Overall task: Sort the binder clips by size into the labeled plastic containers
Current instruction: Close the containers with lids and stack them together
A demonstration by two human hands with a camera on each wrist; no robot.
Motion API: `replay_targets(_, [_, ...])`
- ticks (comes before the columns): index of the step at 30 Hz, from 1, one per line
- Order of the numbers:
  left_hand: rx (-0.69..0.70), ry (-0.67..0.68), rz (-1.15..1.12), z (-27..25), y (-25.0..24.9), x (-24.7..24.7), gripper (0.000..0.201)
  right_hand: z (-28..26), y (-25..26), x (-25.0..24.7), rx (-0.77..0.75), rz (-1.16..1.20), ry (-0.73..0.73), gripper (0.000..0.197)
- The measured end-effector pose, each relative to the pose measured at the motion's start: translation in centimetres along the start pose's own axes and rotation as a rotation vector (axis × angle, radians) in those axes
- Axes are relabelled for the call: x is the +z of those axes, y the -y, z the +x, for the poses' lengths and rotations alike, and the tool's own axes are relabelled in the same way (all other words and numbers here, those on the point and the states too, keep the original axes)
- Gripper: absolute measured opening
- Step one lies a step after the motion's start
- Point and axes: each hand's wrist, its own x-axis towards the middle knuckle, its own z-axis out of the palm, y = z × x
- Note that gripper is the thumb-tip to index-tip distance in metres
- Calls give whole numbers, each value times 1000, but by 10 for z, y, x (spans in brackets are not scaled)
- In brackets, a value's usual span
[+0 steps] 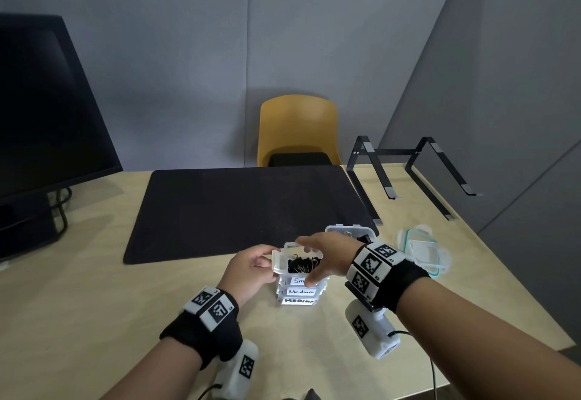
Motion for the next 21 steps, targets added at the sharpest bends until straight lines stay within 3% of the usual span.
replay_targets(8, [-99, 87, 23, 5, 4, 2, 40, 3, -7, 3, -22, 74, -58, 62])
replay_targets(13, [-165, 144, -115, 6, 1, 2, 43, 7, -11, 7, -33, 129, -77, 62])
replay_targets(16, [-135, 178, -48, 7, -5, -1, 53, 5, -18, 8, -3, 238, -65, 75])
replay_targets(21, [-25, 131, 91, 13, -16, -4, 79, 5, -39, 11, 125, 434, -98, 59])
